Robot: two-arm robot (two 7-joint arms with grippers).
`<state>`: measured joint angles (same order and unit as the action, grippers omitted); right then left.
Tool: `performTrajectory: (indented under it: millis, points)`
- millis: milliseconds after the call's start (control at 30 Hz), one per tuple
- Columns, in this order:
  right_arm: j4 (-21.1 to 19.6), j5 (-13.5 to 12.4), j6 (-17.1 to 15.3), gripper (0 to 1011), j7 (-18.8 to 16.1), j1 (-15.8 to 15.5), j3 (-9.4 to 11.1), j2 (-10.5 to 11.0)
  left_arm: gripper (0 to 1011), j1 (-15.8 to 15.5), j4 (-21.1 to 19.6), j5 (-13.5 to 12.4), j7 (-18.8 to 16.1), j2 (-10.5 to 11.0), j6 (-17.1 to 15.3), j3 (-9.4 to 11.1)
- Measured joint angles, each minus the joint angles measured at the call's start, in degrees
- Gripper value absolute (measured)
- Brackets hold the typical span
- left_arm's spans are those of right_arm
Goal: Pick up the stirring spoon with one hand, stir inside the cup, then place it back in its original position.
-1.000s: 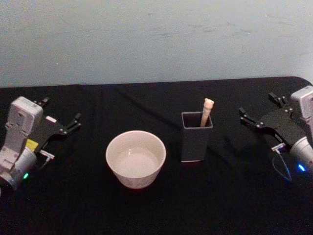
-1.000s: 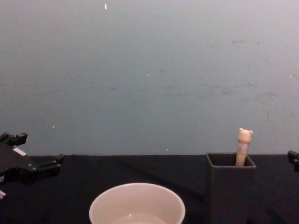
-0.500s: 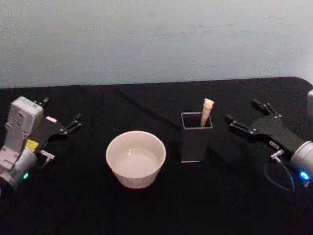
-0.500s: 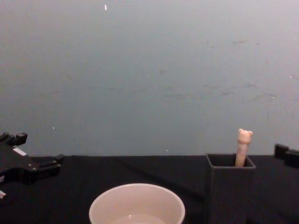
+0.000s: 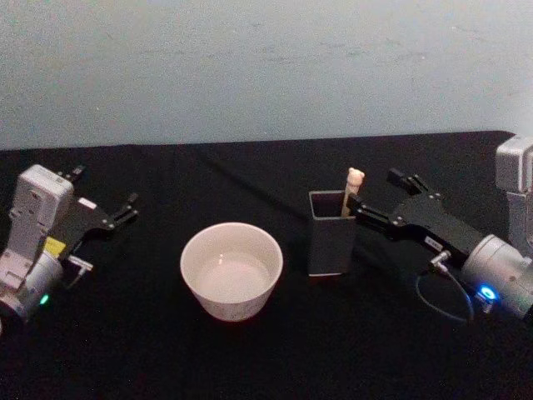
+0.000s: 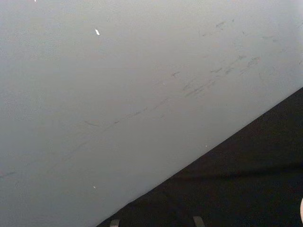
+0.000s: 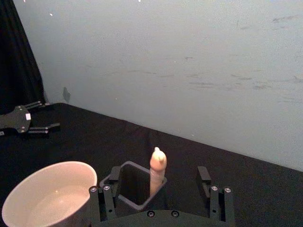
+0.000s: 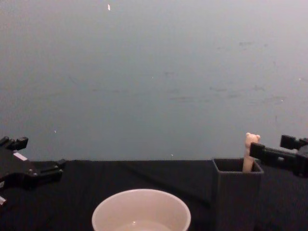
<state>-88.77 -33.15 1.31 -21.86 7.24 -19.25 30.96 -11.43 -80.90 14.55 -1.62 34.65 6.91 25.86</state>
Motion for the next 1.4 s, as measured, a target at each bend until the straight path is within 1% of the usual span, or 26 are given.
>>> performTrajectory:
  millis: [100,133,200,300,633,900,1400]
  points:
    - [1.41,-0.2,-0.83,1002,-0.77,1.33,-0.15,-1.53,1001,0.0,0.0,0.0,0.0,0.0,0.0,0.0]
    - [1.41,-0.2,-0.83,1002,-0.77,1.33,-0.15,-1.53,1001,0.0,0.0,0.0,0.0,0.0,0.0,0.0]
    - [2.83,-0.22,-1.35,1000,-1.33,2.46,-0.32,-2.79,1001,0.0,0.0,0.0,0.0,0.0,0.0,0.0]
    - [4.35,-0.19,-1.86,1002,-1.8,3.57,-0.47,-3.93,1001,0.0,0.0,0.0,0.0,0.0,0.0,0.0]
    - [7.59,0.83,-2.85,1002,-2.55,5.86,-0.75,-5.94,1002,0.0,0.0,0.0,0.0,0.0,0.0,0.0]
    - [8.5,1.48,-2.89,1000,-2.76,6.33,-0.63,-6.44,1002,0.0,0.0,0.0,0.0,0.0,0.0,0.0]
    - [8.36,1.47,-2.83,1002,-2.75,6.28,-0.66,-6.35,1001,0.0,0.0,0.0,0.0,0.0,0.0,0.0]
